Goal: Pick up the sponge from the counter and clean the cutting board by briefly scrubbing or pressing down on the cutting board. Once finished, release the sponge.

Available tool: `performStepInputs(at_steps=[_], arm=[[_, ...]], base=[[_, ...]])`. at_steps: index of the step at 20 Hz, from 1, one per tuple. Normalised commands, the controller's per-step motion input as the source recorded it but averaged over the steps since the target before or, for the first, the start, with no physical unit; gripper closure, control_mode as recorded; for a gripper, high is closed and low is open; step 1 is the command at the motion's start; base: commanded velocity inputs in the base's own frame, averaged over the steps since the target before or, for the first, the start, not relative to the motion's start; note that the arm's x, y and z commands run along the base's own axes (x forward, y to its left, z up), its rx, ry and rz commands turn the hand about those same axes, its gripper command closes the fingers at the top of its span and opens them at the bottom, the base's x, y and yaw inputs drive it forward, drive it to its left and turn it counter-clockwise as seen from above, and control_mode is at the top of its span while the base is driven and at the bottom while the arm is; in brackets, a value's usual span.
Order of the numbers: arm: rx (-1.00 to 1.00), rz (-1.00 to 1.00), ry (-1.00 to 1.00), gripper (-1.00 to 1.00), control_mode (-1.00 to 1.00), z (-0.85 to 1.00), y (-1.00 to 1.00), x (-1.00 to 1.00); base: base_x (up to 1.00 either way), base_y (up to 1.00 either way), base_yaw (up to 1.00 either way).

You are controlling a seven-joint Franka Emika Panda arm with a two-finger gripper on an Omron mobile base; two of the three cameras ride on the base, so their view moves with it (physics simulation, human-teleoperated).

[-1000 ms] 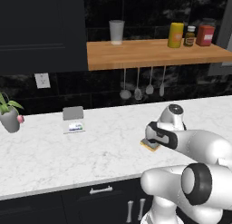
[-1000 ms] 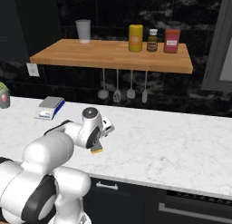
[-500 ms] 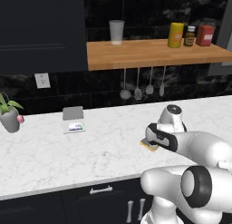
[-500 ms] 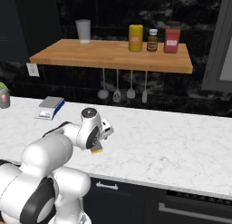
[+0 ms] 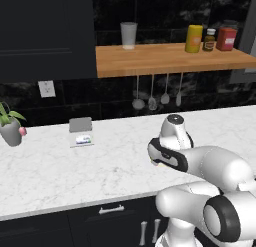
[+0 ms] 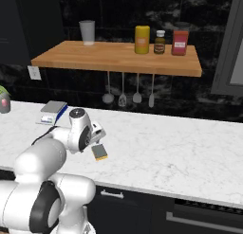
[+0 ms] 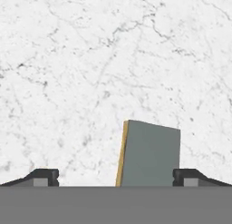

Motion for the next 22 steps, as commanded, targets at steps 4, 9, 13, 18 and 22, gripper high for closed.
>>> performStepInputs(at_steps=[4, 9, 13, 18, 22], arm=[[0.0, 0.0, 0.03, -1.0, -1.0, -0.26, 0.03, -0.02], [0.0, -0.05, 0.07, -1.0, -1.0, -0.34, -0.33, 0.0], [0.0, -0.06, 0.06, -1.0, -1.0, -0.31, -0.5, 0.0], [0.0, -0.04, 0.02, -1.0, -1.0, -0.32, -0.39, 0.0], [0.0, -0.01, 0.02, -1.0, -1.0, -0.47, -0.18, 0.0]], base=[[0.0, 0.0, 0.0], [0.0, 0.0, 0.0], [0.0, 0.0, 0.0], [0.0, 0.0, 0.0], [0.0, 0.0, 0.0]])
